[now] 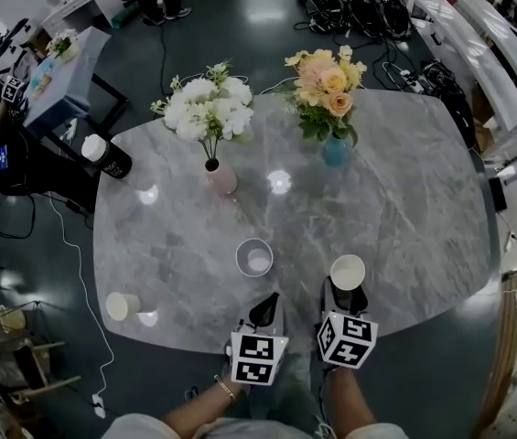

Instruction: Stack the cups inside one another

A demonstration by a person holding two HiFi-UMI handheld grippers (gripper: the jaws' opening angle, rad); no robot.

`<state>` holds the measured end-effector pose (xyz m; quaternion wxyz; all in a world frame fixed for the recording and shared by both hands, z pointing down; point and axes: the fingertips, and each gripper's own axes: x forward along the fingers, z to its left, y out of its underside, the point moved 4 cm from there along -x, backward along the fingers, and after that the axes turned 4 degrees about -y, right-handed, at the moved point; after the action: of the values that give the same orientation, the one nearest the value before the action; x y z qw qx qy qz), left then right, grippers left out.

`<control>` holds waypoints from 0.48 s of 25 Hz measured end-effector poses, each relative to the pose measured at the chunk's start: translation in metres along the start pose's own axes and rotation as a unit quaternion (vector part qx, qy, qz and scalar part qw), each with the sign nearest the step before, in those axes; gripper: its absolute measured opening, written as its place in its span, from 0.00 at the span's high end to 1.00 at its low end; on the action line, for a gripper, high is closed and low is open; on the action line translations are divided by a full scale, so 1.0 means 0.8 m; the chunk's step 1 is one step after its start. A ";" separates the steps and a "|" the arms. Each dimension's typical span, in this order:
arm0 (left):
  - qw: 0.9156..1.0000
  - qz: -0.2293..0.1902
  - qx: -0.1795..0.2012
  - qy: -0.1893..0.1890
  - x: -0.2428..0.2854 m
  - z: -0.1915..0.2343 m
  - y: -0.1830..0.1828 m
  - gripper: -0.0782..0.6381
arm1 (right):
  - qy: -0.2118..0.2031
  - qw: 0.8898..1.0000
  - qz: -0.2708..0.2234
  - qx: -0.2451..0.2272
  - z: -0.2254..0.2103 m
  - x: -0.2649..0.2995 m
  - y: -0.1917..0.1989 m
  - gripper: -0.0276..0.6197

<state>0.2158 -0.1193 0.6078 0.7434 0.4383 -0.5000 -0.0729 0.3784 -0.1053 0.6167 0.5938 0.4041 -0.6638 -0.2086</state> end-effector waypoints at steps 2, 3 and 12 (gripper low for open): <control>1.000 0.000 -0.001 0.000 0.001 0.000 0.000 0.90 | 0.004 1.000 0.000 -0.003 -0.001 0.000 0.000 0.61; 1.000 0.001 -0.001 0.000 0.000 0.000 0.000 0.90 | 0.005 1.000 0.000 -0.003 -0.001 0.000 0.000 0.61; 1.000 0.002 -0.008 0.001 -0.003 0.003 0.001 0.90 | 0.005 1.000 -0.006 0.002 -0.001 -0.006 -0.002 0.61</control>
<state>0.2122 -0.1191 0.6075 0.7474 0.4315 -0.4995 -0.0754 0.3798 -0.1026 0.6129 0.5947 0.4105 -0.6590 -0.2085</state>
